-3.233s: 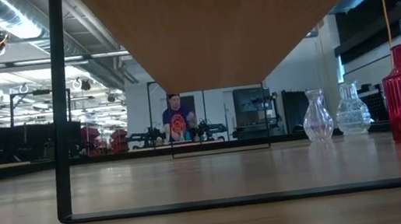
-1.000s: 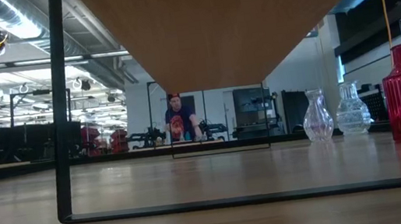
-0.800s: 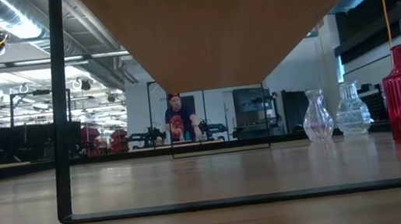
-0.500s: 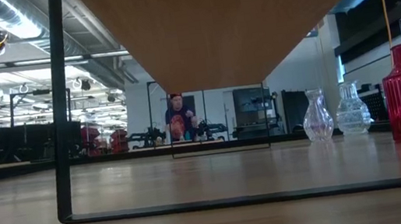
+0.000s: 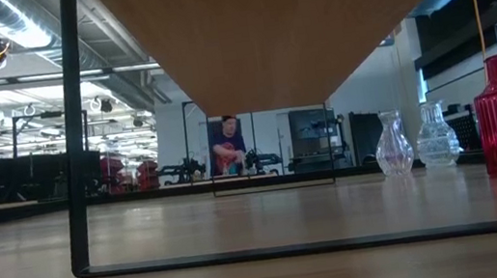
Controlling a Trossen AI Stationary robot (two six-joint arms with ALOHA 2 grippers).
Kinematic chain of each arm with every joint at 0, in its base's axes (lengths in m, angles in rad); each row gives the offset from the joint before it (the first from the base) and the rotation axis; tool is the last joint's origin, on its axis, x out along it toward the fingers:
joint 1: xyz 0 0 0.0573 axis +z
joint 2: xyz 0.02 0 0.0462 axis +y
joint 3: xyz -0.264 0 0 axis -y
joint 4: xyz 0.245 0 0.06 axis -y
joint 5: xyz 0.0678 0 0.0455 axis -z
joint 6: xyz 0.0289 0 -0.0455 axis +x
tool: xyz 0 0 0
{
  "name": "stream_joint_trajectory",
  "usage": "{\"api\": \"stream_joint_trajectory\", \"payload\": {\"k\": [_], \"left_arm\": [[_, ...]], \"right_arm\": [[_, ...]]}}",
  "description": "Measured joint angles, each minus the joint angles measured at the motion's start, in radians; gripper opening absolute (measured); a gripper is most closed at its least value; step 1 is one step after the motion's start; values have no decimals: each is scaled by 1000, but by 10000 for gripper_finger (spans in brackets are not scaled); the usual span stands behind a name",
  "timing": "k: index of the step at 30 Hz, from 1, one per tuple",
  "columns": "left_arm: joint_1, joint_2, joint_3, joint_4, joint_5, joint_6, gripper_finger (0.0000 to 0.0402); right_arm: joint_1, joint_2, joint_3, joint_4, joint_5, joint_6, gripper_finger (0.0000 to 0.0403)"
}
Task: Sort vases onto shelf
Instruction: Put the transparent vase on the shelf aligned with the other transparent vase
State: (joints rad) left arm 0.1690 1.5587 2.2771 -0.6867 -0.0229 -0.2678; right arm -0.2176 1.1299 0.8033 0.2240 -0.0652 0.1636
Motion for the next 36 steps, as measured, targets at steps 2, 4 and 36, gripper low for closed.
{"api": "stream_joint_trajectory", "payload": {"k": [2,4,36], "left_arm": [[-13,-12,0,-32,-29,11,274],[-27,-19,-3,-61,-72,12,274],[-200,-593,-1240,776,-391,-149,274]], "right_arm": [[20,14,-26,39,45,-22,199],[25,22,-59,76,86,-42,199],[14,226,-178,429,116,-38,212]]}}
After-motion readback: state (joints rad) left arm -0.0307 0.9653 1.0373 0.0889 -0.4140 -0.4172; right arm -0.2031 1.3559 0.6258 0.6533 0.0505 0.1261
